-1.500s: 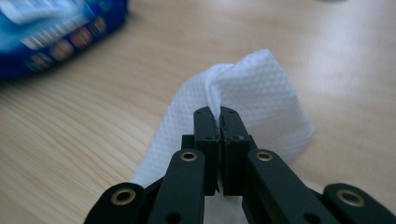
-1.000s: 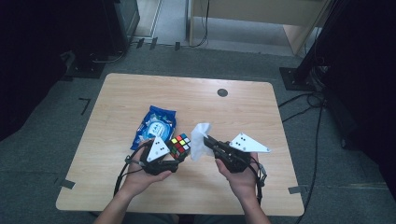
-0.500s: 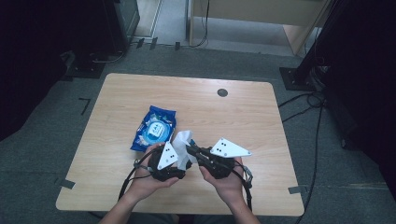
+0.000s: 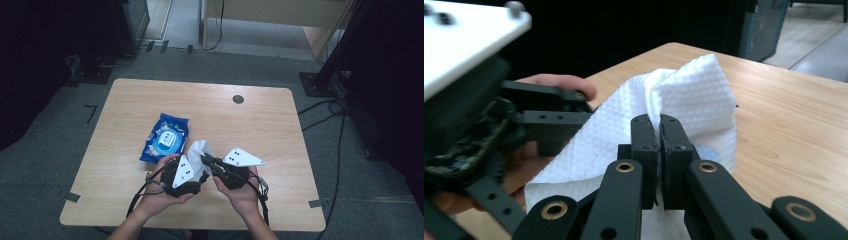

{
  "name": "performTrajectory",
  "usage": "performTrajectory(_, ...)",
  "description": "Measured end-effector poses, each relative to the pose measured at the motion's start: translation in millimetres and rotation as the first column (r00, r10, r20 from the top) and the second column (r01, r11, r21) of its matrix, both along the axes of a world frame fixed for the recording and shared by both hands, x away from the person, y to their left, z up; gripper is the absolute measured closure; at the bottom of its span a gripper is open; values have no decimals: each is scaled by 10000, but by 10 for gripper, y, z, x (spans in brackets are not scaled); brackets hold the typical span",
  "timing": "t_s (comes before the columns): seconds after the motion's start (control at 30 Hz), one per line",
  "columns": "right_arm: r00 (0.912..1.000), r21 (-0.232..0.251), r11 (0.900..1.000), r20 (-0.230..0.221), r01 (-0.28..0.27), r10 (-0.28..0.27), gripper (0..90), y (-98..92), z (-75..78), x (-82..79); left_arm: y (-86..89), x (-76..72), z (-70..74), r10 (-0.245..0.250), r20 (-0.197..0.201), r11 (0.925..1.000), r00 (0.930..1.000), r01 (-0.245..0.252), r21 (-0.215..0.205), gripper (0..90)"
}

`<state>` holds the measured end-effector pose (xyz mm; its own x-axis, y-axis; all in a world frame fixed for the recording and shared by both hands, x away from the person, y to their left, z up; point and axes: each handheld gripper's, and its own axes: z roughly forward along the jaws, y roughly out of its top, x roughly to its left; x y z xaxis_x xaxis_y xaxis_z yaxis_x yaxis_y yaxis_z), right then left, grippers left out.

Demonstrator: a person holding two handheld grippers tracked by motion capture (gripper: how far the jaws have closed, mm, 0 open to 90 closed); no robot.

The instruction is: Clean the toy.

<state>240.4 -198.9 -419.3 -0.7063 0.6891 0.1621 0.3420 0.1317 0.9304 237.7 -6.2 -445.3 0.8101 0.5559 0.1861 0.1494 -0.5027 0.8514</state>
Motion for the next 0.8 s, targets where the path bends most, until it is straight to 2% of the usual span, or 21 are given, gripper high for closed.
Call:
performTrajectory(0.1,9998,-5,9998,-72,197,-197,878,-47,-13,30,-9,-16,12,-24,136,9999,9999,23,117,340)
performTrajectory(0.3,9969,-142,9970,-163,764,-766,877,-155,-72,95,21,-7,39,-25,135,10000,9999,25,-4,341)
performTrajectory(0.4,9939,-280,9940,-270,1061,-1068,877,-220,-112,136,58,15,56,54,32,9997,10000,-53,-256,341)
performTrajectory(0.53,9884,-532,9881,-400,1442,-1464,877,-301,-168,193,114,48,73,221,1,9991,9998,-221,-360,341)
performTrajectory(0.63,9841,-391,9850,-514,1683,-1702,877,-366,-164,205,142,69,71,314,-38,9990,9995,-315,-309,341)
performTrajectory(0.7,9850,-263,9858,-427,1661,-1671,877,-378,-124,184,146,78,65,357,-47,9988,9994,-359,-318,341)
performTrajectory(0.8,9919,52,9921,-205,1256,-1254,875,-337,-16,116,149,89,56,410,-68,9987,9991,-411,-294,341)
